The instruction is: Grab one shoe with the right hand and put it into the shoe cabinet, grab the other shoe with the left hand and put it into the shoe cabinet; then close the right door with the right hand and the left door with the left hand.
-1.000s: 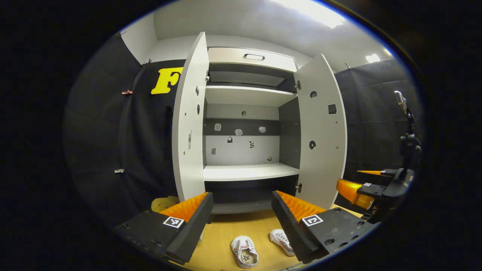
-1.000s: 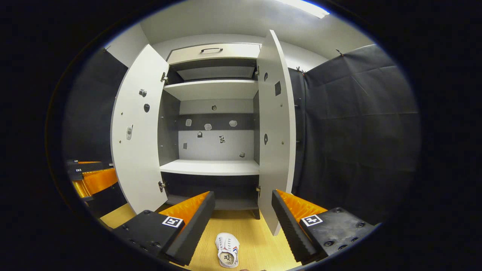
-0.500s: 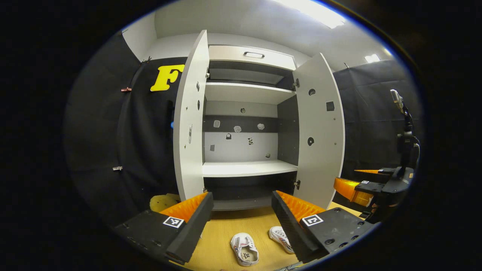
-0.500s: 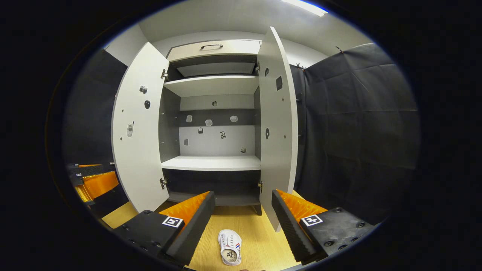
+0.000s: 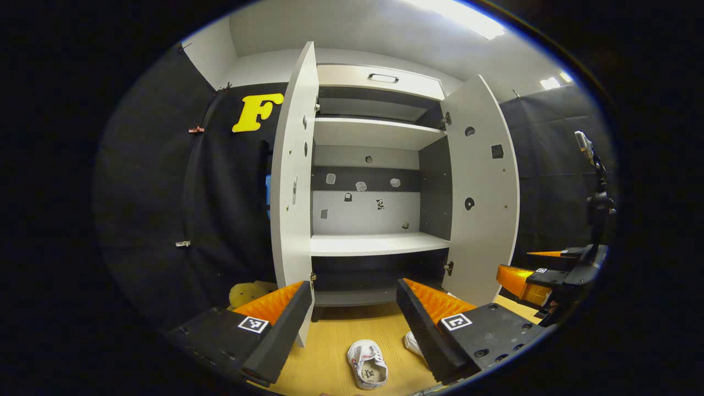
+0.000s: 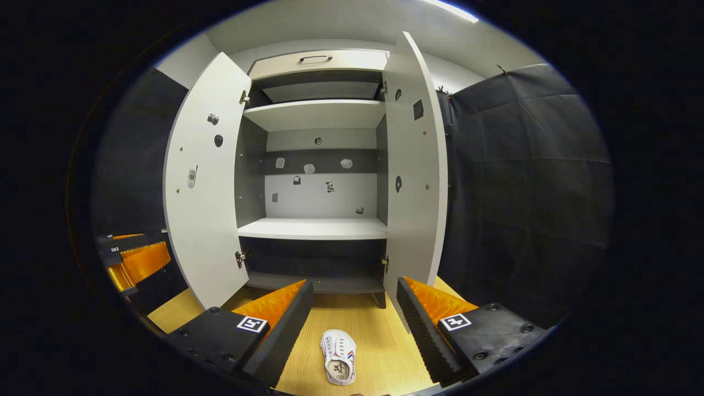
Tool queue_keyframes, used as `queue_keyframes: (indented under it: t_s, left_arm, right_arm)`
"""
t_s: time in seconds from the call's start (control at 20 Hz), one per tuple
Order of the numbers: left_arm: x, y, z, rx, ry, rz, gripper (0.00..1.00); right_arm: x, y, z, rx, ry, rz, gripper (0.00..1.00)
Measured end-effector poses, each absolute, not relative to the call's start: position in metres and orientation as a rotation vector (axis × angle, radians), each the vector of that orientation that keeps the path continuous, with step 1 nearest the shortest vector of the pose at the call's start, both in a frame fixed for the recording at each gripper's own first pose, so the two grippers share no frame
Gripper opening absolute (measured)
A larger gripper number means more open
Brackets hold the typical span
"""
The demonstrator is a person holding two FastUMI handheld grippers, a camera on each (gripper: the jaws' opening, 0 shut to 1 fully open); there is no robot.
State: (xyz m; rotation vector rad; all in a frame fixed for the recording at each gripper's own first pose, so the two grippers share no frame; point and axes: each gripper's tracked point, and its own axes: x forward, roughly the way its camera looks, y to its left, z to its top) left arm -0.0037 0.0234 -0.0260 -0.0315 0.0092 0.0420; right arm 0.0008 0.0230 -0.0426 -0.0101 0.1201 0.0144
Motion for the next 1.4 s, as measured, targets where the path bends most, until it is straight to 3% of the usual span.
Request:
queue_keyframes:
  t_s: [0.3,1.0,1.4]
  left_arm:
    - [-0.004,0.034,-0.033,-0.007,0.022,0.045,0.97]
    - [-0.015,0.041,-0.096,-0.067,0.187,0.036,0.98]
    - [-0.028,0.043,-0.125,-0.096,0.257,0.055,0.98]
  right_arm:
    - [0.010,0.038,-0.087,0.025,0.250,0.037,0.98]
    - [-0.015,0.093,-0.283,-0.002,0.690,0.180,0.99]
    - [-0.001,0.096,-0.358,-0.090,0.786,0.202,0.99]
